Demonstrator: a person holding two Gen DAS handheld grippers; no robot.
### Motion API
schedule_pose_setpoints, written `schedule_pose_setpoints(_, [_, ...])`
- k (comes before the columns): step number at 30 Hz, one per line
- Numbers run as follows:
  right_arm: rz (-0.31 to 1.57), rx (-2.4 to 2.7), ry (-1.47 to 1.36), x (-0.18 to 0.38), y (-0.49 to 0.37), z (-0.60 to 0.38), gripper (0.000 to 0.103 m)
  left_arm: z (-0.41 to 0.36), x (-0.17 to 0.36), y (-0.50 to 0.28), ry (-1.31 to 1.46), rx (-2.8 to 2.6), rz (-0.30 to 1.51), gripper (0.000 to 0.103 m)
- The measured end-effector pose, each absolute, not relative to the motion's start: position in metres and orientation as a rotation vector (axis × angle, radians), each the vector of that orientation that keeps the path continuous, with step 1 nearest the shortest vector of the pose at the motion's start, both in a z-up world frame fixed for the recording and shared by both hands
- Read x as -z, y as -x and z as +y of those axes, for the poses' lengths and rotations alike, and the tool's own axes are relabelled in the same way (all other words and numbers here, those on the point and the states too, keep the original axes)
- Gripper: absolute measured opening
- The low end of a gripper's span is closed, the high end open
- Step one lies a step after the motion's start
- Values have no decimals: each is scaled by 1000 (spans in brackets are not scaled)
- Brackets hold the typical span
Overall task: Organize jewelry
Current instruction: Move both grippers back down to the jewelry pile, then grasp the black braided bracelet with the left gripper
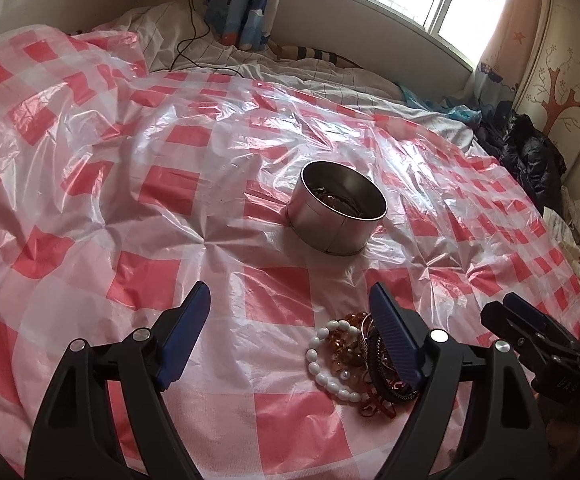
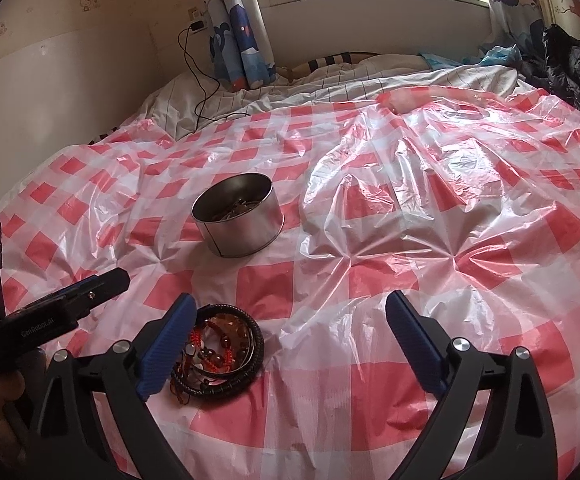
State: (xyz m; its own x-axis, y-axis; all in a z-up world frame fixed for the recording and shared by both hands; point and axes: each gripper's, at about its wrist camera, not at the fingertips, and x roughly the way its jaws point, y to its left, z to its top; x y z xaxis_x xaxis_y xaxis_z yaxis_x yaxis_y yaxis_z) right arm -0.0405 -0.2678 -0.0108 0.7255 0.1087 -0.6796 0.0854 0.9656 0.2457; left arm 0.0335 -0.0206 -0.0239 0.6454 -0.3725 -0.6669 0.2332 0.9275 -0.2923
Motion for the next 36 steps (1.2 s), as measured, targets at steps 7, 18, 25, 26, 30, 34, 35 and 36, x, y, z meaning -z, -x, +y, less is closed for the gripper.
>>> schedule_pose_setpoints(7, [739, 27, -351, 7, 43, -287, 93, -15, 24, -33, 157, 359, 795, 78])
schedule_pose_setpoints(18, [757, 0, -394, 8, 43, -290, 93, -79, 40, -14, -81, 490, 779, 78])
schedule_pose_setpoints(25, [756, -12, -413, 7, 44, -292, 93, -89, 38, -18, -49, 516, 746, 78])
schedule_pose_setpoints(26, [757, -14, -413, 7, 44, -292, 93, -91, 39, -19, -53, 520, 747, 78])
schedule_pose_setpoints(30, [758, -19, -418, 7, 44, -292, 93, -107, 42, -21, -131, 529, 733, 64])
schedule_pose_setpoints(34, [760, -21, -422, 7, 44, -292, 93, -116, 49, -24, -184, 539, 775, 32])
schedule_pose_setpoints(35, [759, -22, -425, 7, 44, -292, 93, -116, 50, -24, -184, 546, 780, 27])
schedule_pose_setpoints(36, [759, -23, -426, 7, 44, -292, 93, -116, 50, -24, -186, 551, 781, 25])
